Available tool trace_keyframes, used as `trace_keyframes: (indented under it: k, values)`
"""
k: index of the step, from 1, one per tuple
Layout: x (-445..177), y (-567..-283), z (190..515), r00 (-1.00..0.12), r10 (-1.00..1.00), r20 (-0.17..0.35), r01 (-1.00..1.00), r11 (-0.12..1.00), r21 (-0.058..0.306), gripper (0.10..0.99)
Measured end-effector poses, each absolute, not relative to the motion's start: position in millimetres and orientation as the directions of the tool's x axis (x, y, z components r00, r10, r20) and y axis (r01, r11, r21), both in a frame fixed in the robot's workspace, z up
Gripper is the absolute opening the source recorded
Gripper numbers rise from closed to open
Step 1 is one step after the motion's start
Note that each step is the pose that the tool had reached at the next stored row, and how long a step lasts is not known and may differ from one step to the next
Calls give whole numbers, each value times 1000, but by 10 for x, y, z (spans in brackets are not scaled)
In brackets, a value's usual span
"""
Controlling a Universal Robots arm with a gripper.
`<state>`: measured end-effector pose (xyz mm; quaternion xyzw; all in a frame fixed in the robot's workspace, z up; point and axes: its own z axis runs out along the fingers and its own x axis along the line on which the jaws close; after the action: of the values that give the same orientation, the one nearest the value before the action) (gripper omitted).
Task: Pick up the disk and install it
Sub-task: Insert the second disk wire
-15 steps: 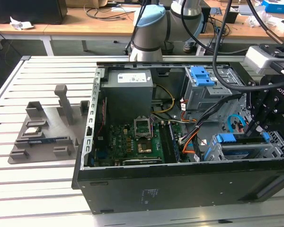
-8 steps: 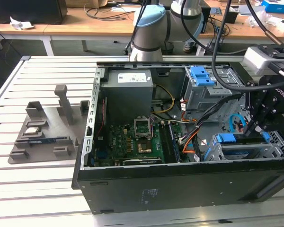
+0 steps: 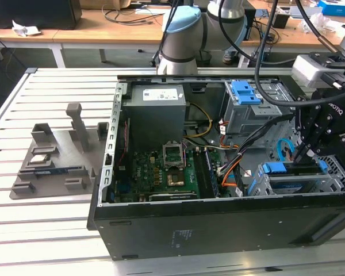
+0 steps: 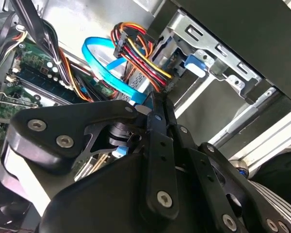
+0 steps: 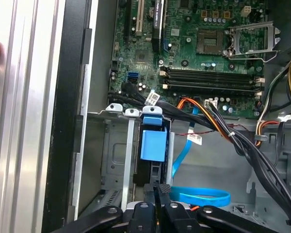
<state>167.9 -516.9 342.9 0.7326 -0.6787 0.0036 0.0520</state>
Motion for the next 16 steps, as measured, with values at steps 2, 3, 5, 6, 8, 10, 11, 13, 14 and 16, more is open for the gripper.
trace_keyframes:
  k: [2, 3, 5, 6, 8, 10, 11, 13, 14, 16]
  values:
    - [1680, -5167, 3420, 79, -994, 76, -995, -73, 71, 161]
    - [1680, -5168, 3412, 79, -994, 77, -995, -73, 71, 161]
    - [1680, -5173, 3406, 79, -994, 77, -995, -73, 71, 161]
    - [1680, -5173, 3404, 79, -994, 76, -995, -73, 71, 161]
    - [1680, -5174, 3403, 79, -994, 76, -995, -73, 71, 161]
    - [1680, -5174, 3399, 79, -994, 75, -995, -73, 71, 173]
    - [1680, -5174, 3399, 79, -994, 75, -995, -73, 71, 173]
    - [1680, -5174, 3403, 79, -994, 76, -995, -73, 71, 235]
    - [1680, -5174, 3409, 79, -994, 77, -995, -73, 71, 235]
    - [1679, -5165, 3465, 79, -994, 78, -995, -73, 71, 235]
